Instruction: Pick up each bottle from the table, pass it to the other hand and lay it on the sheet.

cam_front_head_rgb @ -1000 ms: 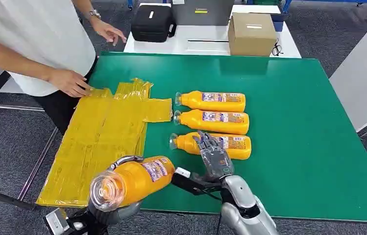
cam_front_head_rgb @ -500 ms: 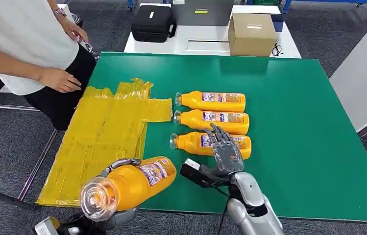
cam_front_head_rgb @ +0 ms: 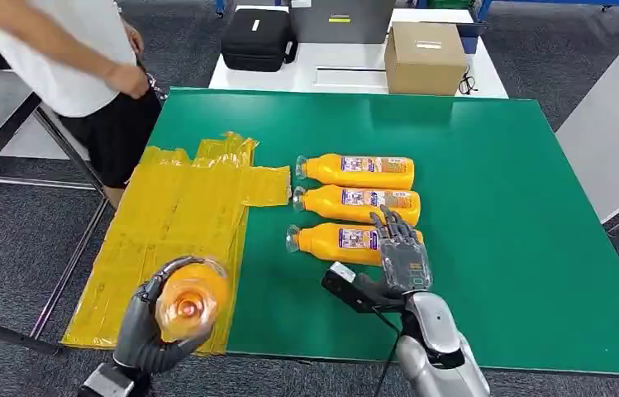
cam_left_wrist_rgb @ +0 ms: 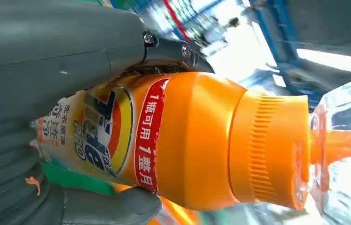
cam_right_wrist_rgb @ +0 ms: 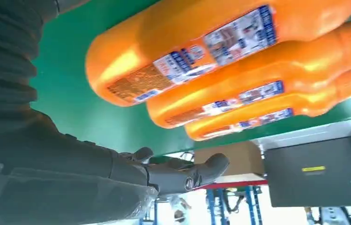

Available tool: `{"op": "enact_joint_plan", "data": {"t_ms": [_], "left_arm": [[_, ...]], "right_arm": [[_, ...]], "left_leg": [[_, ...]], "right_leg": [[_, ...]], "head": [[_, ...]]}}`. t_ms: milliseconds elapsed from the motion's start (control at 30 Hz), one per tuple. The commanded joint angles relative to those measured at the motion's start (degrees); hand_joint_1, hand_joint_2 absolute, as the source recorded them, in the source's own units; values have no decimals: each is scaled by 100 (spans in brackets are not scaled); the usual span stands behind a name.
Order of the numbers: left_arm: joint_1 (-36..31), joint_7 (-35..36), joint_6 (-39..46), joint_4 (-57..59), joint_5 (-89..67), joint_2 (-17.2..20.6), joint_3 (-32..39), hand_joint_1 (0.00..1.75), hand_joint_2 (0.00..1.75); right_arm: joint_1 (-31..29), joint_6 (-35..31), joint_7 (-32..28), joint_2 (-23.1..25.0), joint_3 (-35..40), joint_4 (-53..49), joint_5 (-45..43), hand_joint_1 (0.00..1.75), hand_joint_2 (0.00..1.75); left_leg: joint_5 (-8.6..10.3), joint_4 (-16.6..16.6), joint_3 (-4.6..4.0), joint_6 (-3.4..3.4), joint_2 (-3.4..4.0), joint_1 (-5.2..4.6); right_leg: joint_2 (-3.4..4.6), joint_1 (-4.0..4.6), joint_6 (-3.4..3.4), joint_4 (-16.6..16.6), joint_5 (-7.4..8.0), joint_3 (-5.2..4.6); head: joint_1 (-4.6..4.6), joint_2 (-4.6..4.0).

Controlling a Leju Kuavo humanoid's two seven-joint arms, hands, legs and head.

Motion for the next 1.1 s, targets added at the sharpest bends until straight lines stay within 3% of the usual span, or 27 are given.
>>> {"op": "enact_joint_plan", "data": {"t_ms": [33, 267, 400, 533, 667, 867, 1100], "left_arm": [[-112, 378, 368, 153, -520, -112, 777, 175, 175], [-109, 378, 368, 155, -520, -125, 769, 175, 175], [-193, 850, 853, 164, -1292, -125, 962, 175, 175], [-570, 1945, 1509, 444, -2683, 168, 1046, 175, 175], [-862, 2805, 1570, 950, -3411, 532, 1049, 175, 175], [-1553, 3827, 1500, 1934, -4583, 790, 1065, 175, 175], [-2551, 3896, 1431, 3351, -4857, 1052, 911, 175, 175]], "right_arm": [[241, 12, 7, -51, -226, -253, 44, 0, 175], [226, 15, 9, -53, -227, -260, 48, 0, 175], [259, 74, 13, -31, -220, -311, 61, 0, 175], [322, 150, 45, -2, -208, -428, 84, 0, 175], [290, 193, 50, 37, -174, -406, 95, 0, 175], [345, 240, 56, 42, -95, -361, 25, 0, 175], [435, 172, 16, 6, -110, -527, -139, 0, 175]], "left_leg": [[-2, -3, 7, -5, -4, 3], [-7, -1, 19, -9, -2, 7], [-3, 0, 9, -8, -4, 5], [2, -3, 4, -7, -7, 2], [2, -9, 20, -13, -13, 6], [5, -9, 20, -12, -18, 7], [9, -8, 14, -10, -28, 5]], "right_leg": [[-3, 3, -5, -4, -2, 9], [0, 7, -8, -6, -5, 22], [-2, 5, -7, -4, -3, 13], [-7, 2, -6, -3, -1, 6], [-11, 6, -11, -8, -3, 22], [-16, 7, -10, -9, -2, 25], [-25, 5, -10, -6, -2, 22]], "head": [[2, 0], [2, 0], [0, 0], [0, 0], [2, 0], [0, 0], [2, 0]]}}
